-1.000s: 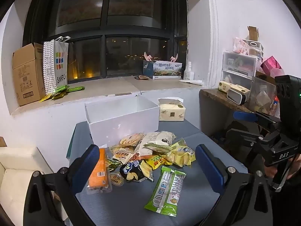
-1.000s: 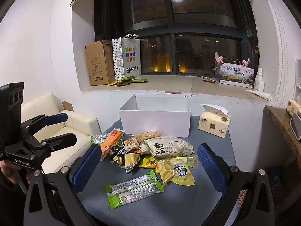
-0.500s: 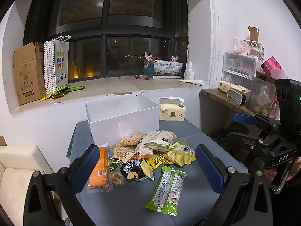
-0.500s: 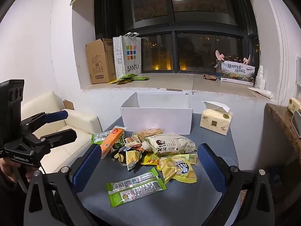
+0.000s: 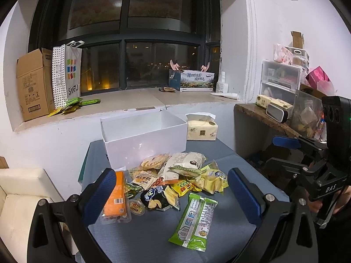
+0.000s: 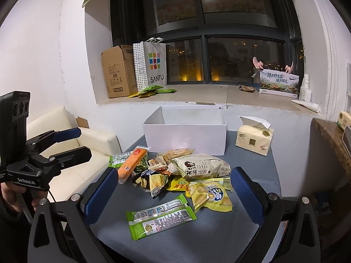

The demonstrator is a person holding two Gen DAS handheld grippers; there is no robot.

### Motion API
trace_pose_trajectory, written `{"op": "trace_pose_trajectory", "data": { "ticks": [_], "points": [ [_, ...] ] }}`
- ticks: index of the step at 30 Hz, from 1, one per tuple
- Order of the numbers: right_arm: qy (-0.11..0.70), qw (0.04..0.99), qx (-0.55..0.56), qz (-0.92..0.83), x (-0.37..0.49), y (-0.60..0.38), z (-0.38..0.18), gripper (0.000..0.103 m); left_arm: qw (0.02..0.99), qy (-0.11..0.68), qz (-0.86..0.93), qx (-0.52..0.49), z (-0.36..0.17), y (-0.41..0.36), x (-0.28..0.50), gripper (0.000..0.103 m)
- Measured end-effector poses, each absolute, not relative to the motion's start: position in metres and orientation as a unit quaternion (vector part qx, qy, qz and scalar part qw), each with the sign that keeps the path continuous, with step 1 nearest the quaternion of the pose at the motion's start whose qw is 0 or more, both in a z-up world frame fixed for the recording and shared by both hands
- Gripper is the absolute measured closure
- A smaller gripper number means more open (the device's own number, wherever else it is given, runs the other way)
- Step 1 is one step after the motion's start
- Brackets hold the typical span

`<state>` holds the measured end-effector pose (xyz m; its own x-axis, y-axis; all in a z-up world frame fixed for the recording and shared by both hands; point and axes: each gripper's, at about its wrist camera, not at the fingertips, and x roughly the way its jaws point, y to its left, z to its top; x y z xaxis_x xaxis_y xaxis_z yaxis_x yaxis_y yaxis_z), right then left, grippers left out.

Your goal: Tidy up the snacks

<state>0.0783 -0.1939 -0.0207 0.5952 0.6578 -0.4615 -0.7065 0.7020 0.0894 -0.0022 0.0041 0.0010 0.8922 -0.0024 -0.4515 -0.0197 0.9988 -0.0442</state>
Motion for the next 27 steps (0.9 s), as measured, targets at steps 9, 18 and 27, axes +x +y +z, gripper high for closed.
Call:
{"op": "trace_pose_trajectory", "data": {
  "ticks": [9,18,27],
  "points": [
    [0.239,0.893,-0.048,0.379,0.0789,-0.1977,-0.0233,0.0,0.972,0.233,0.0,-0.027,-0.0001,0.0021,-0.0018,0.0],
    [0.238,0.891,-0.051,0.383,0.0767,-0.1955,-0.0239,0.0,0.971,0.236,0.002,-0.033,-0.0014,0.005,-0.0003,0.0],
    [0.245,0.89,-0.049,0.382,0.0791,-0.1956,-0.029,0.0,0.97,0.241,0.005,-0.028,-0.0042,0.0039,0.0037,0.0]
  ]
}}
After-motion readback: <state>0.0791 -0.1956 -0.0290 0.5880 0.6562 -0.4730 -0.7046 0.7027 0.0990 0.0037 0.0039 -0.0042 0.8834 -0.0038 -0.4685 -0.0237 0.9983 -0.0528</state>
